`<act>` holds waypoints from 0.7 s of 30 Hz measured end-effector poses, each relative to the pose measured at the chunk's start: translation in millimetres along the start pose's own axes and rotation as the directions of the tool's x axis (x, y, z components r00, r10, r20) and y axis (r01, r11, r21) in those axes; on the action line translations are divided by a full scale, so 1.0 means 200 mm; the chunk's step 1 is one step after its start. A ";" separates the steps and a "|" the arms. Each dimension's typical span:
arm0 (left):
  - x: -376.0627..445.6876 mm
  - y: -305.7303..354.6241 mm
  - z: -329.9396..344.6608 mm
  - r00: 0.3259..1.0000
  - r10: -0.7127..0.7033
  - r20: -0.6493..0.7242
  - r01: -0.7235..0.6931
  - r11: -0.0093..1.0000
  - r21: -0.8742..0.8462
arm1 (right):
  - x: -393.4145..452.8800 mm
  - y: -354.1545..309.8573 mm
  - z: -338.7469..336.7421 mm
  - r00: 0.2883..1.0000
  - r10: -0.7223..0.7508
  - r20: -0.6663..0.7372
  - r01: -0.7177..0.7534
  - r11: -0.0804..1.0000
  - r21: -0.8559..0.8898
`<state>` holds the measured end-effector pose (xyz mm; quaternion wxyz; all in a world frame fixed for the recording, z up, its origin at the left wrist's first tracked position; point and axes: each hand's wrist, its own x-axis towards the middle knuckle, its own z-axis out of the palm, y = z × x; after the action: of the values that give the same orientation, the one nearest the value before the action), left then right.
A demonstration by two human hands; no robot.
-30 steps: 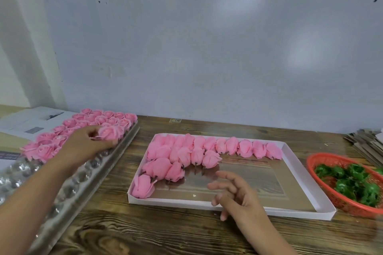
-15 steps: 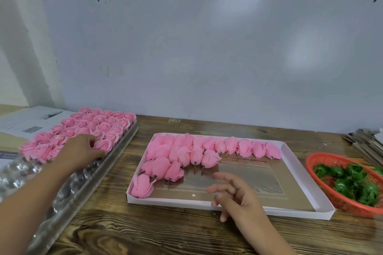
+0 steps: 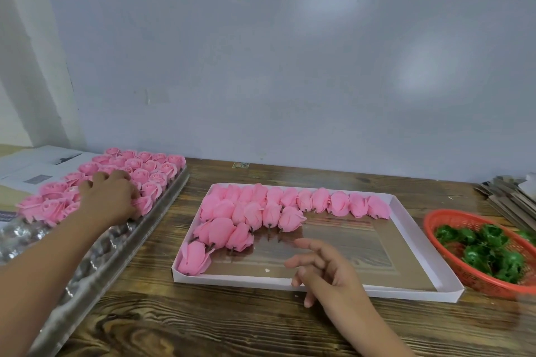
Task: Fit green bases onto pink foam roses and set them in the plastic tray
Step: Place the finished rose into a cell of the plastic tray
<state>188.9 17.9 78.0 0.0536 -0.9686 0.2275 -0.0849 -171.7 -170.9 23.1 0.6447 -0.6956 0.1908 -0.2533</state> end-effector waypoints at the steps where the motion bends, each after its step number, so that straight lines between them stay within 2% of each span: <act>1: 0.00 0.01 -0.01 1.000 -0.011 0.008 0.011 1.000 0.003 | 0.00 0.00 0.00 1.000 0.001 0.001 -0.001 1.000 -0.002; 6: 0.02 0.01 -0.01 0.999 -0.036 0.040 0.035 0.999 0.002 | -0.01 -0.01 0.00 1.000 -0.003 0.001 0.003 1.000 -0.020; 13: 0.00 0.02 -0.07 0.993 0.014 0.115 -0.020 0.998 0.059 | -0.01 -0.03 0.01 1.000 -0.006 -0.021 0.006 1.000 -0.012; 15: -0.06 0.06 -0.13 0.998 0.047 0.039 -0.049 0.997 0.054 | -0.01 -0.03 0.01 1.000 -0.007 -0.028 0.007 1.000 -0.022; 16: -0.12 0.10 -0.17 0.996 0.084 -0.028 -0.084 0.996 -0.013 | -0.01 -0.03 0.01 0.999 -0.009 -0.032 0.008 1.000 -0.028; 18: -0.27 0.21 -0.22 0.977 0.185 -0.104 -0.209 0.928 -0.309 | -0.01 -0.02 0.01 0.999 -0.012 -0.046 0.011 0.999 -0.031; 20: -0.47 0.36 -0.22 0.930 0.365 -0.050 -0.338 0.789 -0.513 | -0.01 -0.01 0.01 0.998 -0.013 -0.059 0.011 0.999 -0.030; 21: -0.57 0.42 -0.20 0.879 0.476 -0.018 -0.403 0.722 -0.562 | 0.00 -0.01 0.01 0.998 -0.015 -0.065 0.013 0.999 -0.030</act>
<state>43.7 -8.0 89.1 -0.1941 -0.8635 0.4615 0.0612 -171.6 -169.0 24.2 0.6261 -0.6976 0.2105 -0.2777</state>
